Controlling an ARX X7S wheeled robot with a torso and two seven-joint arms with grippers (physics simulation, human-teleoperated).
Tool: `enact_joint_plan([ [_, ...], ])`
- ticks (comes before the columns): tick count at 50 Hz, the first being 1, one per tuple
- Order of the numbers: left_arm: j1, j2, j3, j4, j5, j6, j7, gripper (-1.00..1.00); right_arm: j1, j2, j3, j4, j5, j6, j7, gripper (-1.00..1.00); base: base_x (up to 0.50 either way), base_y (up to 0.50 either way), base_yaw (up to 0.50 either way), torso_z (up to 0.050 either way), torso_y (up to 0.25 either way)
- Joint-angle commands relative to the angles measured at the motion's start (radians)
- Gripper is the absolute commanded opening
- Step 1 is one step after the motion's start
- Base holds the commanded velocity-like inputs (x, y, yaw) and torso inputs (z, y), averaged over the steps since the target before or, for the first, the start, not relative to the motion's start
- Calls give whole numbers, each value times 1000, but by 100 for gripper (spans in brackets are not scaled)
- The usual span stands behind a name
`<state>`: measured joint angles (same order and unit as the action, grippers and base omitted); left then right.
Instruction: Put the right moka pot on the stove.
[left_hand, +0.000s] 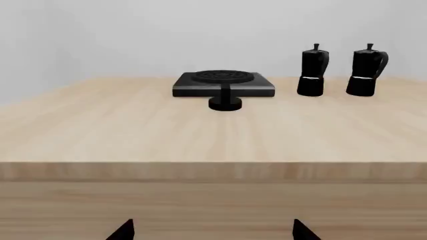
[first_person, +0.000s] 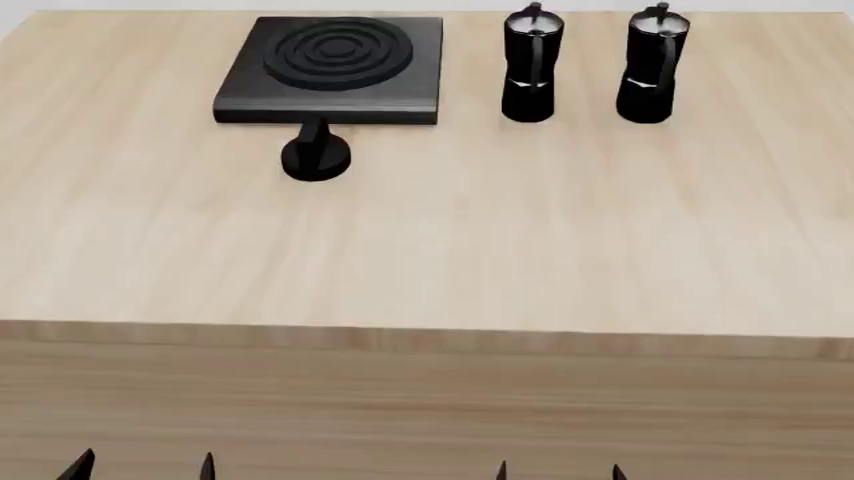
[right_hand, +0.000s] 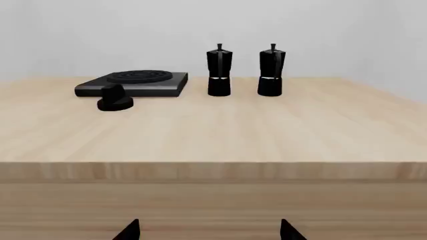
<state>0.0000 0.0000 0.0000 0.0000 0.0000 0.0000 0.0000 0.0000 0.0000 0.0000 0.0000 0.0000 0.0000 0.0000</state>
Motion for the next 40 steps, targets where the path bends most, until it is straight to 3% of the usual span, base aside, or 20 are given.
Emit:
enact_joint_plan([
  [1, 0, -10, 11, 0, 0, 0, -11, 100, 0, 9, -13, 0, 9, 0, 0, 100, 0, 0, 0, 0, 0],
  [13, -6, -47, 56, -15, -48, 6, -45, 100, 8, 42, -60, 16, 28, 4, 77, 100, 0, 0, 0, 4, 1],
  [40, -14, -84, 95, -11, -105, 4, -75, 100, 20, 81, -109, 36, 53, -3, 127, 100, 0, 0, 0, 48, 39],
])
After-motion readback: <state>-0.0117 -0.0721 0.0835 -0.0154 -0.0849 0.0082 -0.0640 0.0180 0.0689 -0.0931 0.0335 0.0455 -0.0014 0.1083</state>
